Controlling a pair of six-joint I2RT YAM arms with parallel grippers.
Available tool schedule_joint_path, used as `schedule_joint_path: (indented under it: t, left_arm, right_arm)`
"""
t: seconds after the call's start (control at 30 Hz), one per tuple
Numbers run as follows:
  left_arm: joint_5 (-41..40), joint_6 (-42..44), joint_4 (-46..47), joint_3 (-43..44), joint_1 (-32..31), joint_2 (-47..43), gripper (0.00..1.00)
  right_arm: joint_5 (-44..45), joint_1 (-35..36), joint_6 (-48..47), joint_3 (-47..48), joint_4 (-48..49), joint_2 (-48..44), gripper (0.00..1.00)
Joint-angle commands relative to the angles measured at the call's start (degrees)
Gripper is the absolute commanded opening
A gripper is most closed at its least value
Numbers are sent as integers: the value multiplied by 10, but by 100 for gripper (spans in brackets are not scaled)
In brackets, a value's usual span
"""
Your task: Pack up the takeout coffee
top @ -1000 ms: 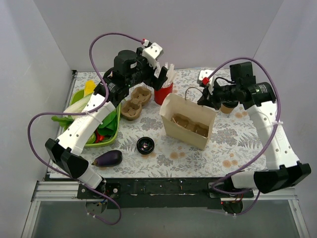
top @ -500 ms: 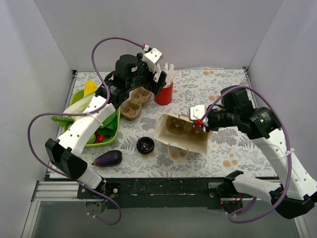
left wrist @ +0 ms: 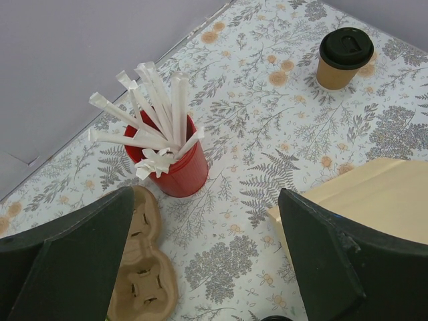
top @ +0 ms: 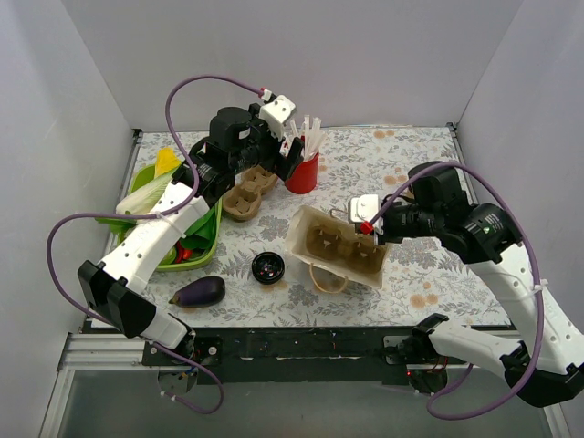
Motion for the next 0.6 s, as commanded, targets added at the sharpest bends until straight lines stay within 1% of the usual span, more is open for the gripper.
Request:
schedule_joint_path:
  t: [0.0, 0.07, 0.1, 0.2, 0.27, 0.3, 0.33, 0.37, 0.43, 0.47, 0.5, 0.57]
  left_arm:
    - [3, 3, 3, 12, 3, -21, 90]
    - [14, 8, 0, 21, 4, -18, 90]
    - [36, 11, -5, 20, 5, -17, 90]
    - [69, 11, -8, 8, 6, -21, 90]
    - [95, 4, -5, -4, 5, -30, 90]
    - [100, 2, -3, -7, 5, -32, 90]
    - [119, 2, -5, -6, 5, -37, 90]
    - [129, 8, -6, -7, 5, -39, 90]
    - [161, 26, -16, -11, 5, -48, 92]
    - [207, 53, -19, -15, 6, -62, 93]
    - [242, 79, -31, -29, 6, -70, 93]
    - [311, 132, -34, -48, 5, -91, 93]
  right_arm:
    - [51, -7, 58, -16, 78, 6, 1]
    - [46, -22, 49, -21, 85, 10, 1]
    - [44, -26, 49, -22, 92, 13, 1]
    - [50, -46, 67, -29, 102, 30, 1]
    - [47, -75, 88, -31, 114, 45, 2]
    - [47, -86, 98, -30, 121, 48, 9]
    - [44, -110, 109, -22, 133, 59, 19]
    - [38, -124, 140, -12, 137, 64, 39]
    - [19, -157, 172, 32, 148, 80, 55]
    - [16, -160, 183, 48, 146, 85, 64]
    - [8, -162, 194, 79, 143, 88, 67]
    - [-1, -162, 206, 102, 137, 99, 72]
